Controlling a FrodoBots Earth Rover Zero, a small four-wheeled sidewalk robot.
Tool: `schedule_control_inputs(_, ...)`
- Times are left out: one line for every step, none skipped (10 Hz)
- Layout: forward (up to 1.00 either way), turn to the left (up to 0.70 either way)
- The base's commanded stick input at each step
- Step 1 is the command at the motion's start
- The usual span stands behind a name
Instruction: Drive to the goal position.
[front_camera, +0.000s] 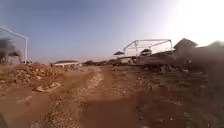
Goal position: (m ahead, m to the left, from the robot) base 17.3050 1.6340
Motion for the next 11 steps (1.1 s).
schedule_control_inputs(0.70, 0.00)
schedule_control_inputs(0.70, 0.00)
schedule_control_inputs(0.70, 0.00)
schedule_control_inputs(0.70, 0.00)
schedule_control_inputs(0.70, 0.00)
schedule_control_inputs(0.70, 0.00)
schedule_control_inputs(0.70, 0.00)
schedule_control_inputs(0.70, 0.06)
schedule_control_inputs(0.70, 0.33)
schedule_control_inputs(0.70, 0.25)
schedule_control_inputs(0.70, 0.00)
